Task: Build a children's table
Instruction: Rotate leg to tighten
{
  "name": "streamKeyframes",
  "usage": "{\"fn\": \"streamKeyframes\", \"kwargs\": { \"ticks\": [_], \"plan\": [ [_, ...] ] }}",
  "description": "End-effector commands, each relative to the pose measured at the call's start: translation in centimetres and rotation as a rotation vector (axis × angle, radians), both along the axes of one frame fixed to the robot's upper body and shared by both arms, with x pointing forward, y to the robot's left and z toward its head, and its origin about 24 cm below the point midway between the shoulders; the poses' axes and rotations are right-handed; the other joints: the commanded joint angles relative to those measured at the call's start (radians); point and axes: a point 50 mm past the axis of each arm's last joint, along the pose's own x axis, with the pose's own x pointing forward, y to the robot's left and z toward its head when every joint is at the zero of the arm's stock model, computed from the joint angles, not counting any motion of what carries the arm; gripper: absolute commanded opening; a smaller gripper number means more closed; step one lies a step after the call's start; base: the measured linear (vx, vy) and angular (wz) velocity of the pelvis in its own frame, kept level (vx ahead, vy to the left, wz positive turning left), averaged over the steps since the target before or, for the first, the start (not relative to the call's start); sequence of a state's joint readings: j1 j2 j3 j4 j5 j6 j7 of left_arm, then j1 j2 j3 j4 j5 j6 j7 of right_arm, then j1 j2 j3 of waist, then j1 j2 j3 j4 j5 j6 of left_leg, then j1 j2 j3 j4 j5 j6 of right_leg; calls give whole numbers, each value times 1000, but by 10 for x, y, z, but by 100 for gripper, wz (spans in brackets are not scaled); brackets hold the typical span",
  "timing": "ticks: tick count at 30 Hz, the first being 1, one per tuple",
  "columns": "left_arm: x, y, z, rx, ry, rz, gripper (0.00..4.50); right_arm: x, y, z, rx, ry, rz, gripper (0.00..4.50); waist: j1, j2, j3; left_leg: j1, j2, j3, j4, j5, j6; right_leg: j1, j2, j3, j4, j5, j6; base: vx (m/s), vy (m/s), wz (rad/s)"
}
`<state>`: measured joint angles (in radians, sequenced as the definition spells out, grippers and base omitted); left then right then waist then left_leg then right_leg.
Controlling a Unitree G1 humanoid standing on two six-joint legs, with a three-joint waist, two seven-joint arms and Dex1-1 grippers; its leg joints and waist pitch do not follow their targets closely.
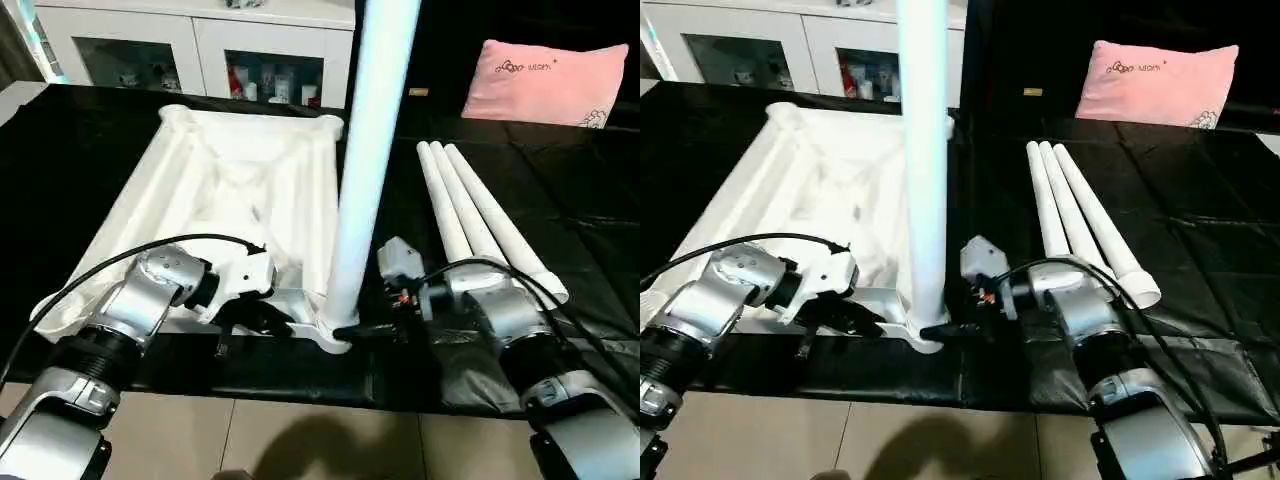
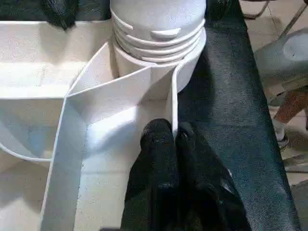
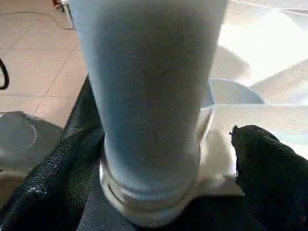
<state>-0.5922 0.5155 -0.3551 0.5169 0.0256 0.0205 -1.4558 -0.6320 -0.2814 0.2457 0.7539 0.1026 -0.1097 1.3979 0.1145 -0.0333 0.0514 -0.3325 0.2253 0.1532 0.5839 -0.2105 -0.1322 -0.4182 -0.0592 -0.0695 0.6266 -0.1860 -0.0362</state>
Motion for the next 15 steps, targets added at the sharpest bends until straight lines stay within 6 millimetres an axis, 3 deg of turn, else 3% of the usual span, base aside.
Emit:
{"fn": "streamKeyframes", "kwargs": {
  "ticks": [1, 15],
  "plan": [
    [-3, -11, -2, 33, 13, -89, 0, 2, 1, 3, -10, -18, 17, 419, -7, 7, -65, -12, 6, 20, -61, -92, 60, 71, -67, 49, -61, -83, -238, 0, 0, 0],
    [-5, -8, -5, 46, 22, -91, 0, -3, -1, -2, 6, 49, 69, 280, -6, 5, -67, -13, 5, 19, -59, -78, 62, 72, -67, 48, -57, -73, -236, 0, 0, 0]
  ]
}}
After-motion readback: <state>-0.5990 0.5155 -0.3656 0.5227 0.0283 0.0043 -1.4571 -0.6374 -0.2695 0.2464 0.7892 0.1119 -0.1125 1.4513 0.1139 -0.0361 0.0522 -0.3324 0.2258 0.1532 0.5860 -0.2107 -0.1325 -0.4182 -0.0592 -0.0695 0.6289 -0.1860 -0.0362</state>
